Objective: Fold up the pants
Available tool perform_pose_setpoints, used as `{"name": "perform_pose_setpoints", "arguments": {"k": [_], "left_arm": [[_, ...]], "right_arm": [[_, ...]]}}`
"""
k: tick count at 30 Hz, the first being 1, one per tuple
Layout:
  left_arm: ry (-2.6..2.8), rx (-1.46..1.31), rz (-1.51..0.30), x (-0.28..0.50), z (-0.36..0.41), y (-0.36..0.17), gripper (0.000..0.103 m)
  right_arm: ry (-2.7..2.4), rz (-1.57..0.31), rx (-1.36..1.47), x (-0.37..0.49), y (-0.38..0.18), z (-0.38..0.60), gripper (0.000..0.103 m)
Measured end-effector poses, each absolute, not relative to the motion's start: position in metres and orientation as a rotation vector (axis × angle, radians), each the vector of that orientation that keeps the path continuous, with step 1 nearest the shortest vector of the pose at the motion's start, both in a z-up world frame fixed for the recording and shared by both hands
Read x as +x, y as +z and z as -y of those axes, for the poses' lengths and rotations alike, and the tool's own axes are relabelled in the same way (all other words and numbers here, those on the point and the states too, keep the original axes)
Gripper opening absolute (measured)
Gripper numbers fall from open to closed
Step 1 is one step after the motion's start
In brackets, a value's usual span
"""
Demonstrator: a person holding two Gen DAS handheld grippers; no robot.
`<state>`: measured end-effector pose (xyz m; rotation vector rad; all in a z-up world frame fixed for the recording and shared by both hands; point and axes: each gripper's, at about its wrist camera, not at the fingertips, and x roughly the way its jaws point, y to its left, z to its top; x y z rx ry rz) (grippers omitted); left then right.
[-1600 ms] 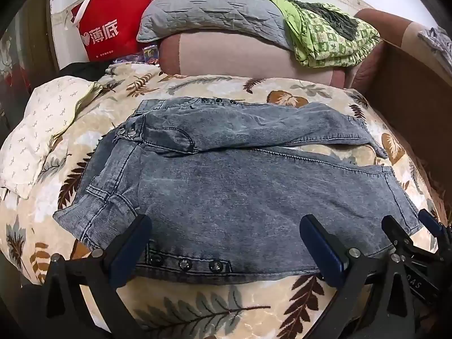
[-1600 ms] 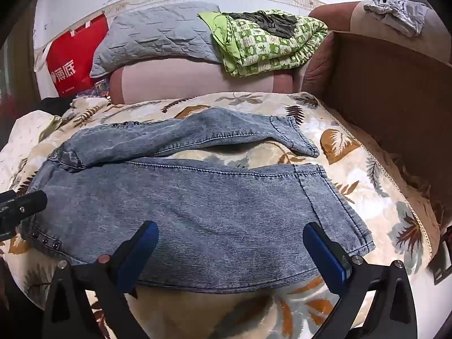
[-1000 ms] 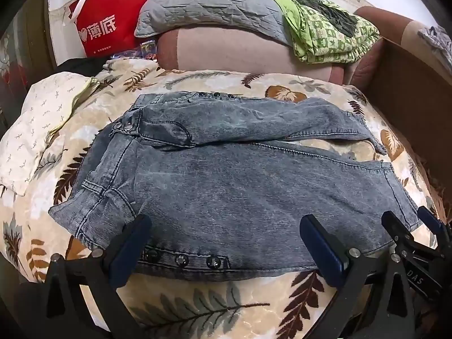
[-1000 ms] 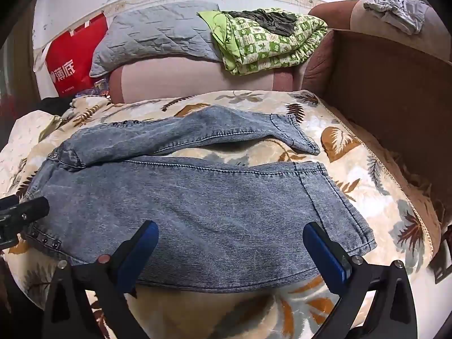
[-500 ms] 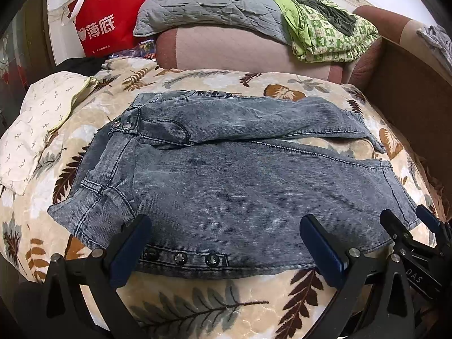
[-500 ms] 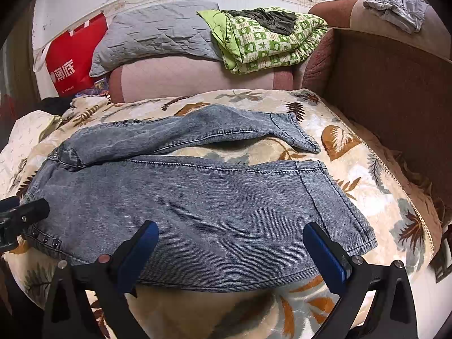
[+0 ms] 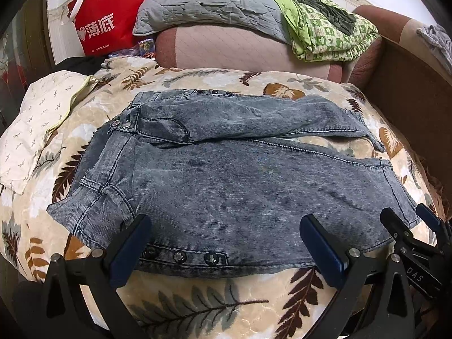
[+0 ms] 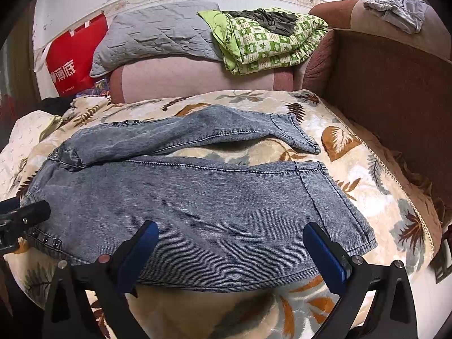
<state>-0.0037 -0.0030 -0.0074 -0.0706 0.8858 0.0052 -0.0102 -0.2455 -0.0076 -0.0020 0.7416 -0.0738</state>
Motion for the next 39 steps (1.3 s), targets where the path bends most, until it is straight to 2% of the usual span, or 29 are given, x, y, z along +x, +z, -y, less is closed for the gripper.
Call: {"name": "perform_pose_setpoints", "arguments": {"k": [31,39], "left_arm": [[0.0,-0.078,-0.898,-0.005,0.001,-0.013,0.103],[0.134,-0.182,-0.911,-0.01,-0.074,-0.022,0.103]], "right_arm": [[-0.069,-0.746,0.003,-0.011,-0.008,0.244,0.103],[-0.051,-0.776,0.061,-0.01,-0.012,0.253,0.103]]}}
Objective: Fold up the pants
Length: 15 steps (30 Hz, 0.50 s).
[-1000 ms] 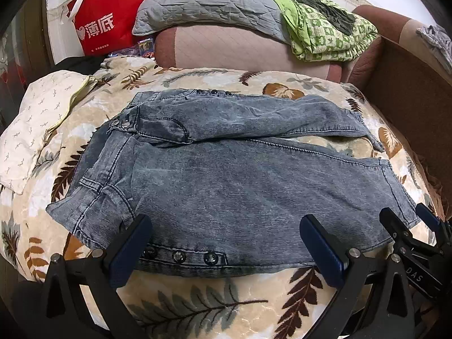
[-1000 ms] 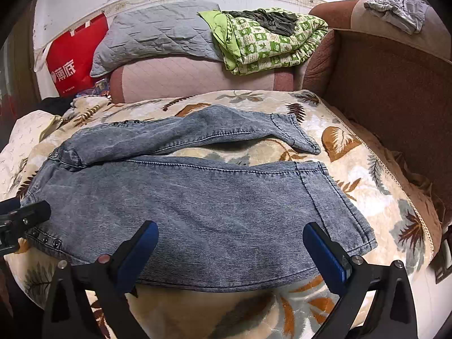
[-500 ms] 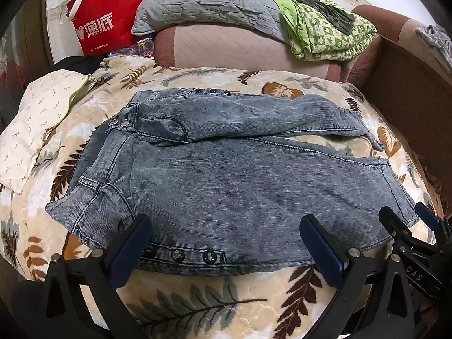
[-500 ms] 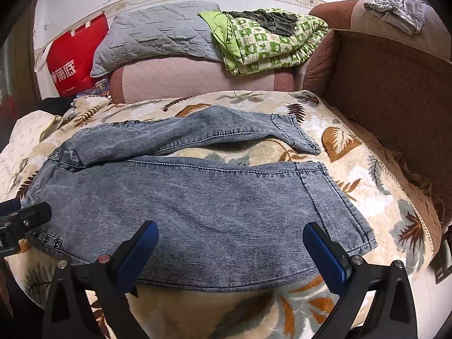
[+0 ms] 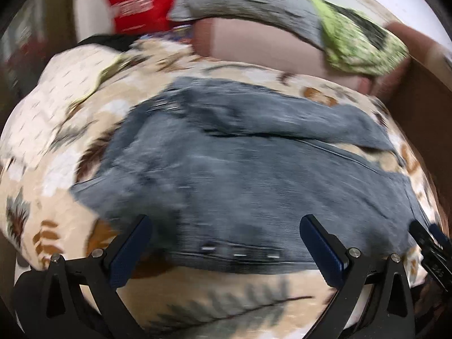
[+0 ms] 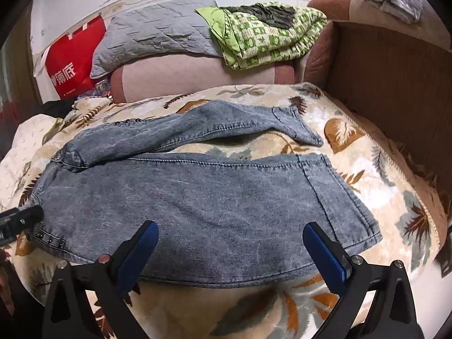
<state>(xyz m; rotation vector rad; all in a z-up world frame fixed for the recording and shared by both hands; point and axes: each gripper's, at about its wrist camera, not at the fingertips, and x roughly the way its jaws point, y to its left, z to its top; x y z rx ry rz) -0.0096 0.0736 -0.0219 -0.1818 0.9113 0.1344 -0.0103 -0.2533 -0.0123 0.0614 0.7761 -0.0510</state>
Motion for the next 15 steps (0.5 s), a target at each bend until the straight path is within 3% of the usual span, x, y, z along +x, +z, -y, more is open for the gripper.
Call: {"name": "perform_pose_setpoints", "arguments": {"k": [7,15], "left_arm": [[0.303,-0.338,-0.938,-0.021,-0.155,-0.034,0.103],[0.249,-0.682,-0.939,-0.026,-0.192,-0.055,0.103]], "right_arm": [[0.02,-0.858,0.224,-0.009,-0.022,0.269,0.103],[0.034,-0.949,0.728,-0.028,-0.043,0.349,0.103]]}}
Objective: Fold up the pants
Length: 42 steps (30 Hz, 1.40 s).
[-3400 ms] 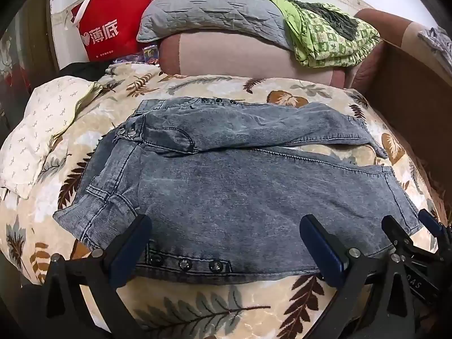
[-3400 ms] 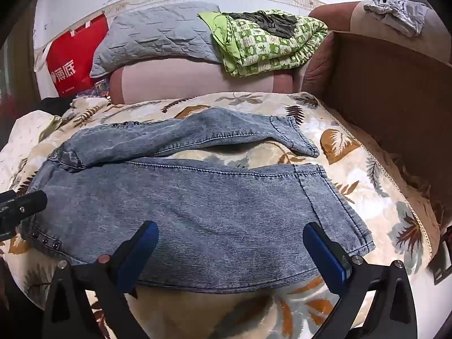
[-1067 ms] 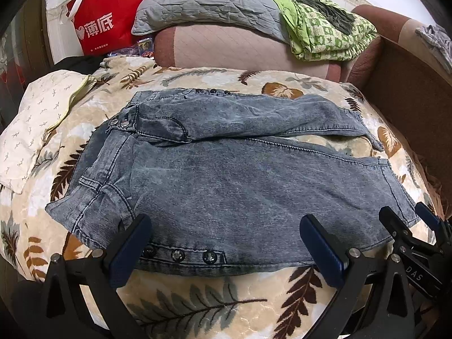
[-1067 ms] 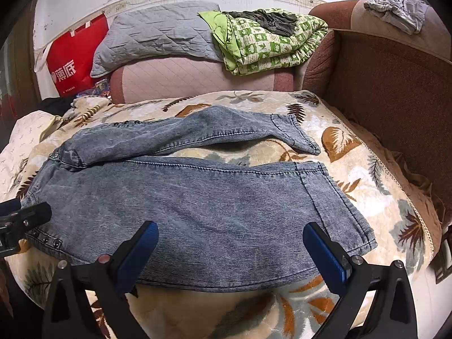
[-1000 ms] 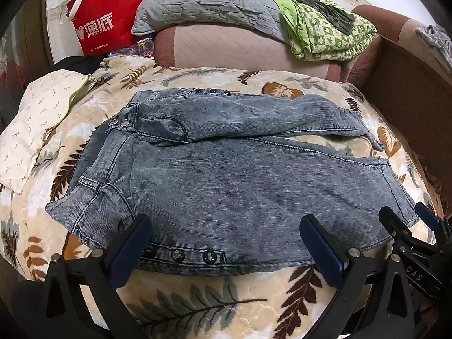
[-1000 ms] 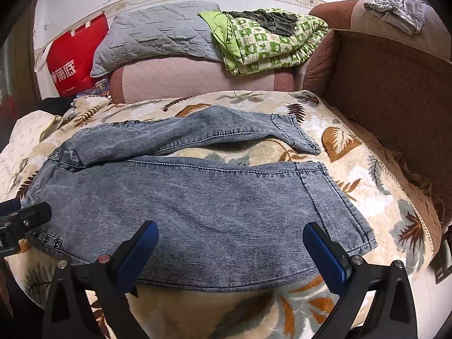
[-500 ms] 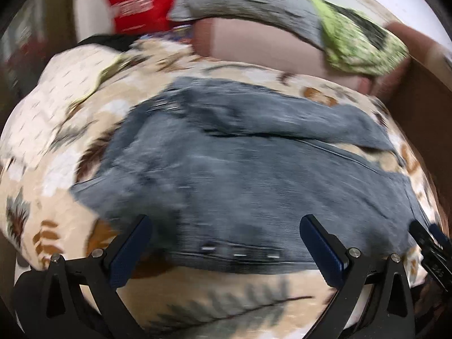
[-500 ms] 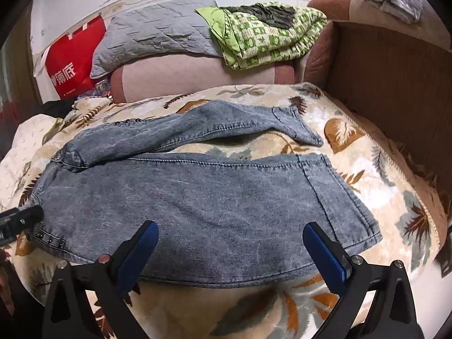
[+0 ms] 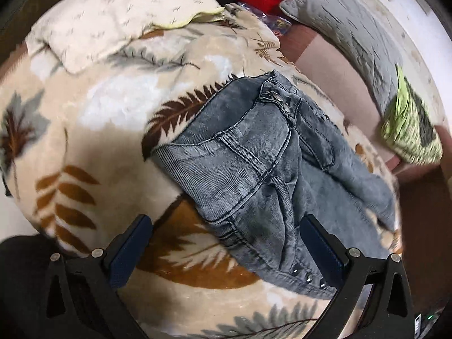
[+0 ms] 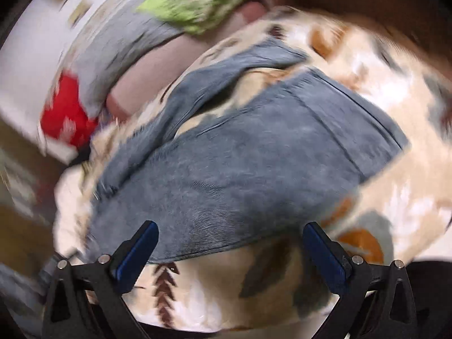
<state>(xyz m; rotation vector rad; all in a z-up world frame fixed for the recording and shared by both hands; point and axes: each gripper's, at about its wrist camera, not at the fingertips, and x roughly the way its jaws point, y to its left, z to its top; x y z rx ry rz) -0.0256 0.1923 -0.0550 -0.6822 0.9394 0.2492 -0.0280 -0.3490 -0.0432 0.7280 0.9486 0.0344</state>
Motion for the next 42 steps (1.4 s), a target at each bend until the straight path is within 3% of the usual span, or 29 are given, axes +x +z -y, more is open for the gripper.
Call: {"name": "perform_pose_setpoints", "arguments": {"k": [6,7,9,14,18,25,27,28,30,34,42], "left_arm": [[0.241,-0.824,-0.921,-0.011,-0.199,-0.067,0.103],[0.244,-0.832,-0.915,-0.008,-0.2,-0.069,0.103],[0.249,-0.837,-0.908,-0.005,-0.201,-0.071,0.103],[0.243,-0.797,-0.922,0.001,-0.2,-0.076,0.103],[0.218,-0.799,-0.932,0.0,-0.203,-0.077,0.103],[0.207,-0.827,-0.99,0.007,-0.208,-0.073,0.103],[0.204,-0.833,-0.973,0.009,-0.208,-0.071,0.067],[0.203,-0.844,-0.995,0.011,-0.209,-0.074,0.022],[0.209,-0.856,-1.015,0.012,-0.208,-0.078,0.021],[0.239,-0.749,-0.954,0.006,-0.201,-0.06,0.017],[0.258,-0.641,-0.736,-0.028,-0.188,0.004,0.016]], "right_arm": [[-0.055,-0.942,1.008,-0.027,-0.065,0.417,0.102],[-0.071,-0.941,1.028,-0.025,-0.069,0.424,0.099],[-0.117,-0.943,1.048,-0.022,-0.072,0.436,0.081],[-0.175,-0.913,1.028,-0.012,-0.071,0.451,0.071],[-0.188,-0.9,0.999,-0.005,-0.071,0.454,0.065],[-0.187,-0.883,0.982,-0.002,-0.071,0.454,0.065],[-0.183,-0.882,0.977,-0.003,-0.07,0.454,0.058],[-0.183,-0.883,0.971,-0.003,-0.07,0.454,0.052],[-0.195,-0.898,0.954,-0.001,-0.071,0.454,0.016],[-0.205,-0.913,0.922,0.0,-0.067,0.452,0.013],[-0.177,-0.841,0.729,-0.011,-0.009,0.441,0.009]]}}
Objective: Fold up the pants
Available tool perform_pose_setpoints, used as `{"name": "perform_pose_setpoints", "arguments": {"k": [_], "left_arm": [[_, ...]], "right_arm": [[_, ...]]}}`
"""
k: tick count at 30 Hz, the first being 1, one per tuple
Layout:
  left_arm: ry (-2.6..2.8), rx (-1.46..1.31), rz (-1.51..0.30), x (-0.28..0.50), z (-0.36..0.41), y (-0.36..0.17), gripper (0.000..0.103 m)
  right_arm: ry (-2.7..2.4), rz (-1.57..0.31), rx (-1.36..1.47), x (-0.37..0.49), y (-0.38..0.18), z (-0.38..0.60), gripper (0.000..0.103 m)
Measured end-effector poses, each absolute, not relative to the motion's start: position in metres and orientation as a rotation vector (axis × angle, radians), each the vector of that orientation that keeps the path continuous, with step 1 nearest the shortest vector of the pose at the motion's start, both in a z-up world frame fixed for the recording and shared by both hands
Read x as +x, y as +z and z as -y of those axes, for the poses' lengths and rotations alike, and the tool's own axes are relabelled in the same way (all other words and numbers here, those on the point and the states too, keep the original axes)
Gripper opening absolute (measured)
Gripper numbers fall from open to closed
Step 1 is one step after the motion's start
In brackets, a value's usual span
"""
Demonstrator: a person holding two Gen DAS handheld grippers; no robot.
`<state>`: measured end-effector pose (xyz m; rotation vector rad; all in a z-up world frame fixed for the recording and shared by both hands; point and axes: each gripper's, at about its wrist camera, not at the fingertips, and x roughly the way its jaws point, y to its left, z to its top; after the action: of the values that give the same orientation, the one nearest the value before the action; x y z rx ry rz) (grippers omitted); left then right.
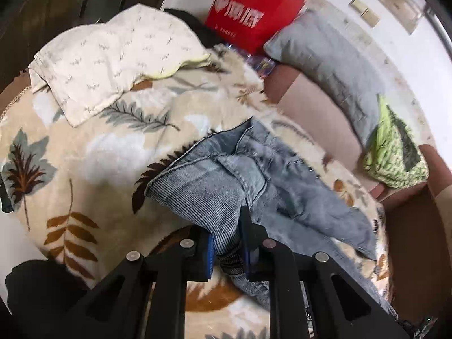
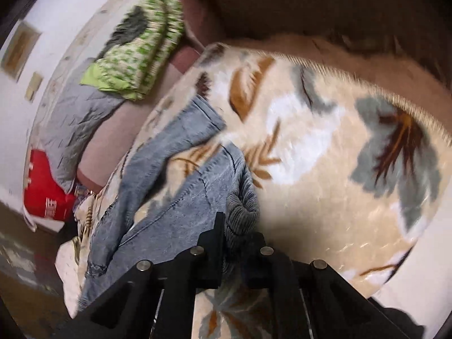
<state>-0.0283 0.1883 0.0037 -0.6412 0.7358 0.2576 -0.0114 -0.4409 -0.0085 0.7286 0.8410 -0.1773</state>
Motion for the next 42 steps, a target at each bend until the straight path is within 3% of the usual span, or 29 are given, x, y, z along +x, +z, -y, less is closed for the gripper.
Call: {"name": "perform_pose_setpoints", "arguments": {"k": [4,6,8,9,11,14,21,25,30,35,40,42], "left_arm": [[0.249,-0.606,-0.811,-0.039,-0.182,-0.012,0.018],[0.255,-0.624,-0.896,-0.036,-0.186,-0.03,0.02],[0.302,-0.647,-0.923,-0.04,-0.193,-0.036,0.035],[0.321,-0.662,-0.912,-0.044,-0.198,-0.034,0.039],[0.349,-0.638,-0.869,-0.048,-0.2,-0.022,0.058],[0.321,-0.508,-0.768,-0.04,-0.182,0.007,0.064],[0.127,-0.319,-0.818,0.009,-0.128,-0.001,0.069],[0.154,-0.286,-1.137,0.037,-0.13,-0.07,0.068],[0.117,-0.356,-1.034,0.044,-0.144,-0.041,0.068],[0.17,-0.288,-0.869,0.085,-0.157,0.0,0.069],[0.228,-0.292,-0.901,0.136,-0.167,-0.013,0.071],[0.275,-0.265,-0.981,0.161,-0.167,-0.038,0.071]], "right_arm": [[-0.218,-1.001,0.734,-0.016,-0.038,0.457,0.016],[-0.289,-1.113,0.75,-0.019,-0.055,0.466,0.047],[-0.306,-1.056,0.763,-0.026,-0.043,0.474,0.057],[-0.34,-1.013,0.729,-0.03,-0.032,0.476,0.058],[-0.376,-0.929,0.699,-0.034,-0.011,0.48,0.059],[-0.219,-0.895,0.729,-0.013,0.006,0.472,0.066],[-0.007,-1.01,0.658,0.066,-0.029,0.429,0.066],[-0.077,-1.107,0.662,0.076,-0.06,0.441,0.062],[-0.031,-1.036,0.552,0.092,-0.015,0.432,0.062],[-0.113,-1.044,0.685,0.157,-0.027,0.462,0.062],[-0.199,-1.115,0.704,0.205,-0.056,0.472,0.061],[-0.228,-1.135,0.666,0.216,-0.062,0.468,0.054]]}}
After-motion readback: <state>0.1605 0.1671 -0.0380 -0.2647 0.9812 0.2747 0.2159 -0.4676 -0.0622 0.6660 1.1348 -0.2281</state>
